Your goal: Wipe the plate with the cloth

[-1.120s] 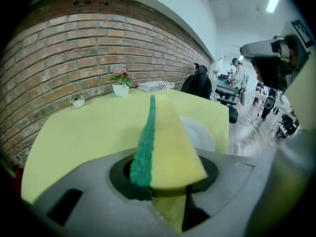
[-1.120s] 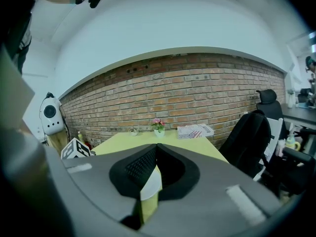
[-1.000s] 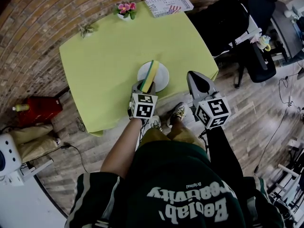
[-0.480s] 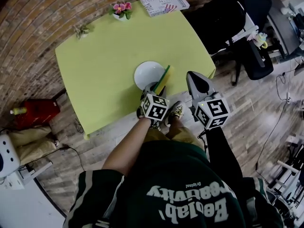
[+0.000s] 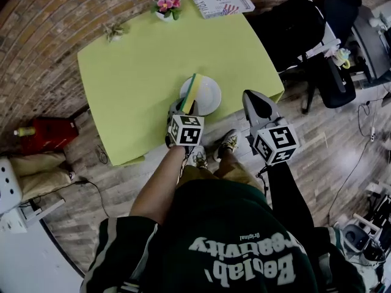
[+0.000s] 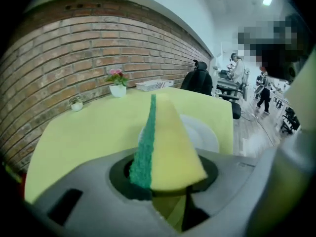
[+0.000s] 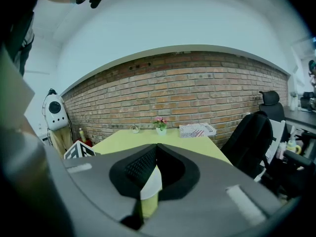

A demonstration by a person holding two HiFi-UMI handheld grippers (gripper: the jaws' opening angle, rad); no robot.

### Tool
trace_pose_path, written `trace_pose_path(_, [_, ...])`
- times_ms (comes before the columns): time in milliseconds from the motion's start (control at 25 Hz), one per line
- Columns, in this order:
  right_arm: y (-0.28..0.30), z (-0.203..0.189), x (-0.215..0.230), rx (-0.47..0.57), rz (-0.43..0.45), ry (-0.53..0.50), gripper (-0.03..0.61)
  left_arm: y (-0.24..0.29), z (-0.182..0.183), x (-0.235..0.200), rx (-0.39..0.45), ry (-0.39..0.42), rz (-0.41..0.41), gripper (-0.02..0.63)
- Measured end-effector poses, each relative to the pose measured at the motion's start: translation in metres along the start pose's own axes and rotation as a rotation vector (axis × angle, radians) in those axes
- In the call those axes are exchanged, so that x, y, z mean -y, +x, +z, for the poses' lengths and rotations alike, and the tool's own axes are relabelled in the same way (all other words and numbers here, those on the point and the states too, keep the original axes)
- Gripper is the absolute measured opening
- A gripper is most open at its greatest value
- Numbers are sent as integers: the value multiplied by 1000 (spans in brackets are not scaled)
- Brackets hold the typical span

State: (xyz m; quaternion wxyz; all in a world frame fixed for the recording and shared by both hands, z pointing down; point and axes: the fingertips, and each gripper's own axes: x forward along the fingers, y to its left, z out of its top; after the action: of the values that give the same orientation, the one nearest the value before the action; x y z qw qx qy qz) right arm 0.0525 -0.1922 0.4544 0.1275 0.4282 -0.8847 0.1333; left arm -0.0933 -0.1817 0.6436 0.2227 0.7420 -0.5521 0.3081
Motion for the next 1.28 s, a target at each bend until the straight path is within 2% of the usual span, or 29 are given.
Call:
trace_pose_path(200, [5, -2, -6, -9, 16, -2, 14, -9, -6, -40, 7, -58, 62, 130])
trace_pose_path(400, [6, -1, -10, -6, 16, -2, 14, -13, 2, -37, 26, -70, 45, 130])
trace_pose_path(520, [5, -1, -8, -3, 5, 1, 14, -17, 17, -15, 67, -80, -19, 129])
trace_pose_path(680, [0, -5, -8, -7, -10, 4, 14, -20, 31, 40, 94, 3, -137, 129])
trace_pose_path(840, [-6, -7, -5, -6, -30, 10, 14, -13, 28, 83, 68, 70, -217, 129])
trace_pose_path(960, [-12, -11, -2, -6, -49, 20, 14, -5, 13, 98, 18, 66, -251, 130])
trace_pose_path(1080, [-17, -14, 2, -5, -65, 32, 14, -4, 5, 96, 8, 54, -248, 129])
trace_pose_path(1280, [-20, -14, 3, 6, -71, 38, 14, -7, -4, 63, 3, 1, -185, 129])
